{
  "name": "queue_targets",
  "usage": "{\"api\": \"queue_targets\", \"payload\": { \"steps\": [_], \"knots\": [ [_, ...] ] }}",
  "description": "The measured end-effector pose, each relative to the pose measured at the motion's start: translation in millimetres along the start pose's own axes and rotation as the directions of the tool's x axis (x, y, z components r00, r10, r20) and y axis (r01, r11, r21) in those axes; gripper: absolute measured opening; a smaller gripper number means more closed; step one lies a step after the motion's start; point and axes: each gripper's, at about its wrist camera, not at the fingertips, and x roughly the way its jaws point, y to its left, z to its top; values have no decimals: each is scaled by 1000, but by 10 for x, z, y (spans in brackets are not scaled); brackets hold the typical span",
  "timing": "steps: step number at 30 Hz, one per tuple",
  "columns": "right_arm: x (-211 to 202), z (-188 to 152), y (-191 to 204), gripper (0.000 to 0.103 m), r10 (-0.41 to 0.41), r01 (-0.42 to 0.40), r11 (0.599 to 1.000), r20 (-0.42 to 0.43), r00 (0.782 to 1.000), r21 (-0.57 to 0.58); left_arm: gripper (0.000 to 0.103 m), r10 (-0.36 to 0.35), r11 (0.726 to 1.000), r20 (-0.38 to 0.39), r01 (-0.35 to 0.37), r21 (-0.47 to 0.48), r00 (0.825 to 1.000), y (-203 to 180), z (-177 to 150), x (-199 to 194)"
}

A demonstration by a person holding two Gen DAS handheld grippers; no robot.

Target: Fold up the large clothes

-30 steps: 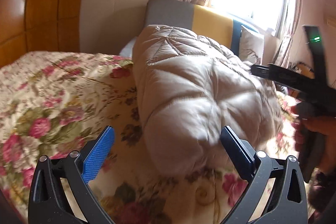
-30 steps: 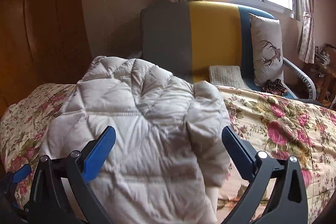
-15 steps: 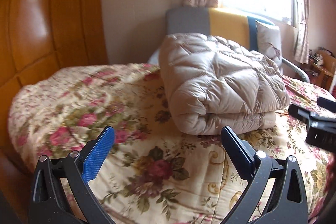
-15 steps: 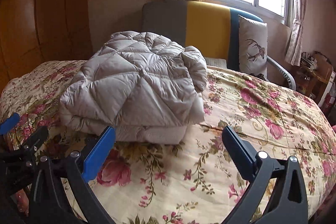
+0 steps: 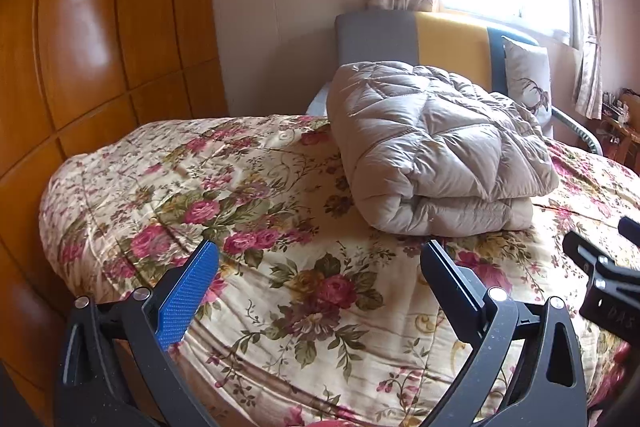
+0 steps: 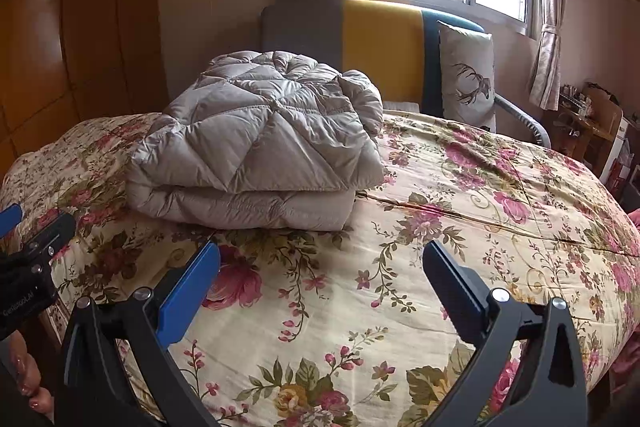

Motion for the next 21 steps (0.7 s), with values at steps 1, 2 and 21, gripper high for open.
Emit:
{"api": "queue_targets", "payload": {
  "steps": [1, 2, 21],
  "knots": [
    [-11, 5, 3, 101, 4, -4, 1000, 2, 1000, -1, 100, -2, 1000, 3, 2, 3, 1000, -6, -5, -10],
    [-20, 10, 9, 101, 5, -5, 1000, 2, 1000, -4, 100, -4, 1000, 4, 4, 3, 1000, -15, -11, -22],
    [-43, 12, 0, 101, 1, -1, 1000, -4, 1000, -5, 100, -31, 999, -51, 30, -27, 998, 31, -46, 82]
  ]
}}
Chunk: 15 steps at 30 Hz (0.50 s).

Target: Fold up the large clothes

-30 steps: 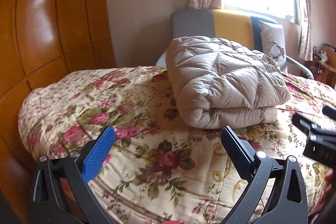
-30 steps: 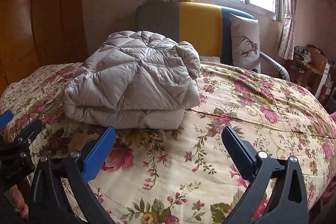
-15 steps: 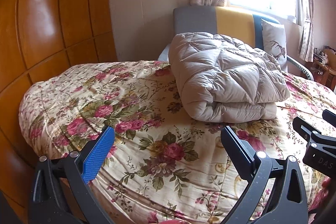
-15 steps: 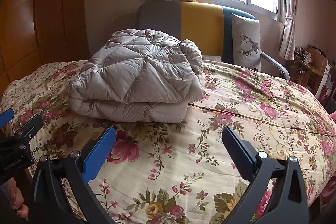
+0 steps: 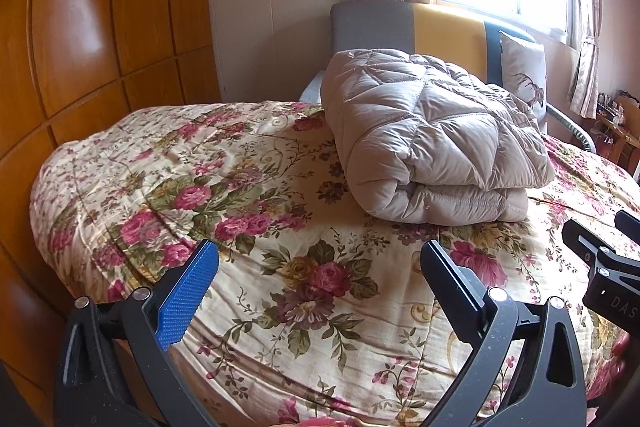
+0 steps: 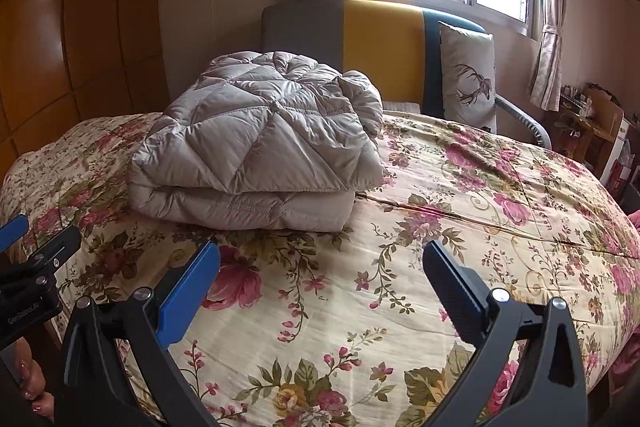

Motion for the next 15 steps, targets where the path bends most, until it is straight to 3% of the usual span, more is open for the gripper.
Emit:
{"api": "queue_targets", "payload": {
  "steps": [15],
  "knots": [
    [4, 0, -12, 101, 7, -7, 1000, -8, 1000, 1, 100, -1, 1000, -18, 1, -12, 1000, 11, -29, 26]
  ]
}}
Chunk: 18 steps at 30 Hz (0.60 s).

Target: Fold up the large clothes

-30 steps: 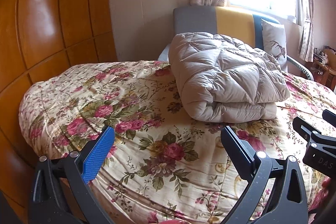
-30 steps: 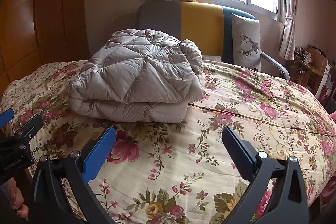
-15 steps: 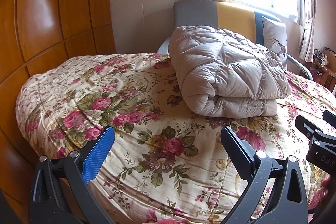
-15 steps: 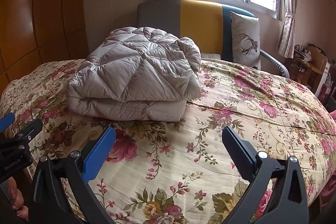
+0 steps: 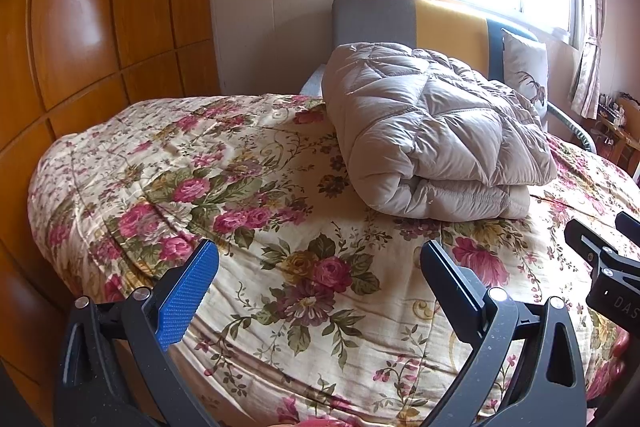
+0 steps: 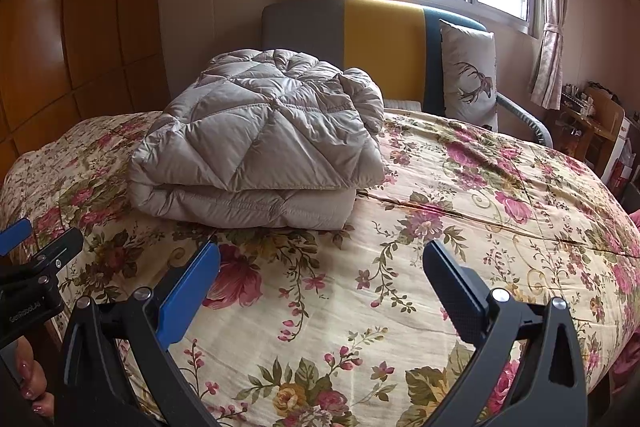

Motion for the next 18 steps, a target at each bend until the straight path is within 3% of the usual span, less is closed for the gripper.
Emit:
{"api": "queue_targets", "payload": {
  "steps": [18],
  "knots": [
    [7, -5, 4, 101, 5, -5, 1000, -6, 1000, -3, 100, -1, 1000, -25, 1, -8, 1000, -8, -46, 17]
  ]
}}
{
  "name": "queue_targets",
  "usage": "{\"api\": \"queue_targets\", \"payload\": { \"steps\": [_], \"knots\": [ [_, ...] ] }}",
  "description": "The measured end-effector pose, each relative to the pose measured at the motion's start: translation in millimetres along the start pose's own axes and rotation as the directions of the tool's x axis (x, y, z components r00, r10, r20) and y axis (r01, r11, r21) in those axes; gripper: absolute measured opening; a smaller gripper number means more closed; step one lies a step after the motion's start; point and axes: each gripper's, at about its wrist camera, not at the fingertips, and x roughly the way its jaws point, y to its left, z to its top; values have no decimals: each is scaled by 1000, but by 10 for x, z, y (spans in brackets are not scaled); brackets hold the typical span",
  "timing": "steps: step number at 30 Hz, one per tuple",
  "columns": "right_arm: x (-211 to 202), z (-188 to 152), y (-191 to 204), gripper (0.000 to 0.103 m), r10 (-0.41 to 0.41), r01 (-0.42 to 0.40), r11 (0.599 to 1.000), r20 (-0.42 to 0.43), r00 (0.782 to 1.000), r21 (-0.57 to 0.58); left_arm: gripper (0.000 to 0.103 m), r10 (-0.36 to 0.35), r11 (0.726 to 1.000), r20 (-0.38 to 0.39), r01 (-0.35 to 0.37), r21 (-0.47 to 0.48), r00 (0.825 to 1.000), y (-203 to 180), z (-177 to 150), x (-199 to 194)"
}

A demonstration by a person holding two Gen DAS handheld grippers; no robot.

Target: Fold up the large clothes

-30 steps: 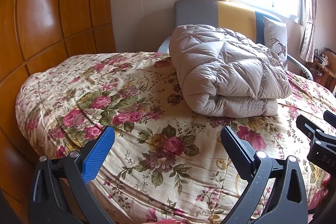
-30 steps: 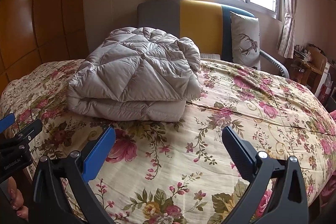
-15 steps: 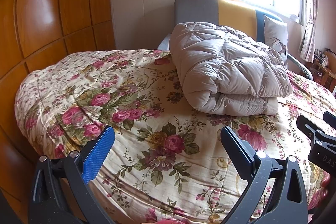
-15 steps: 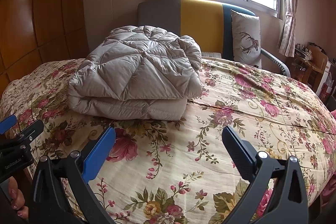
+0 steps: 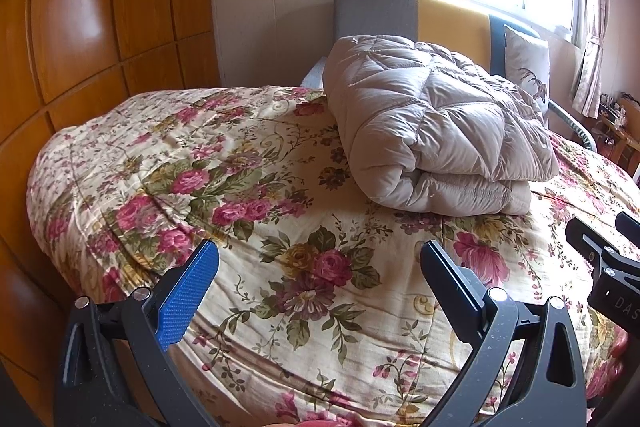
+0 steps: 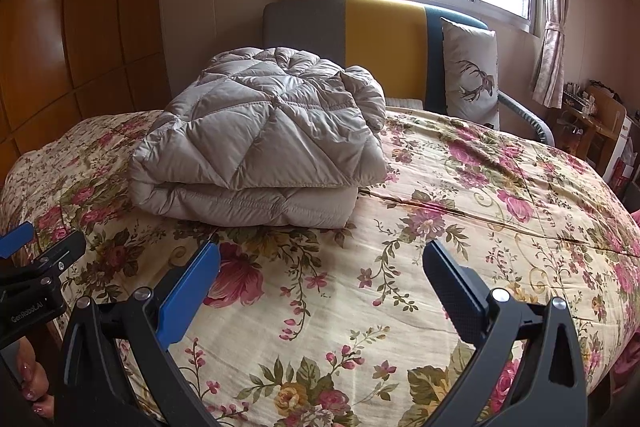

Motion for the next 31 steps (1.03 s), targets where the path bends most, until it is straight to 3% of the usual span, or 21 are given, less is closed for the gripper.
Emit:
{"api": "queue_targets", "payload": {
  "steps": [16, 23, 27, 31],
  "knots": [
    [43, -18, 2, 101, 4, -4, 1000, -17, 1000, -1, 100, 12, 1000, 3, -12, -15, 1000, 14, -6, 1],
    [160, -52, -113, 101, -9, 10, 1000, -57, 998, 26, 100, -7, 999, -93, 4, -34, 996, 62, -37, 176],
    [279, -21, -345, 101, -54, 59, 996, -80, 995, 62, 100, -7, 998, -174, -3, -61, 985, 116, -69, 319],
    [546, 75, -904, 101, -162, 178, 974, -117, 980, 140, 100, 16, 997, -196, -31, -75, 981, 168, -101, 402]
  ]
}}
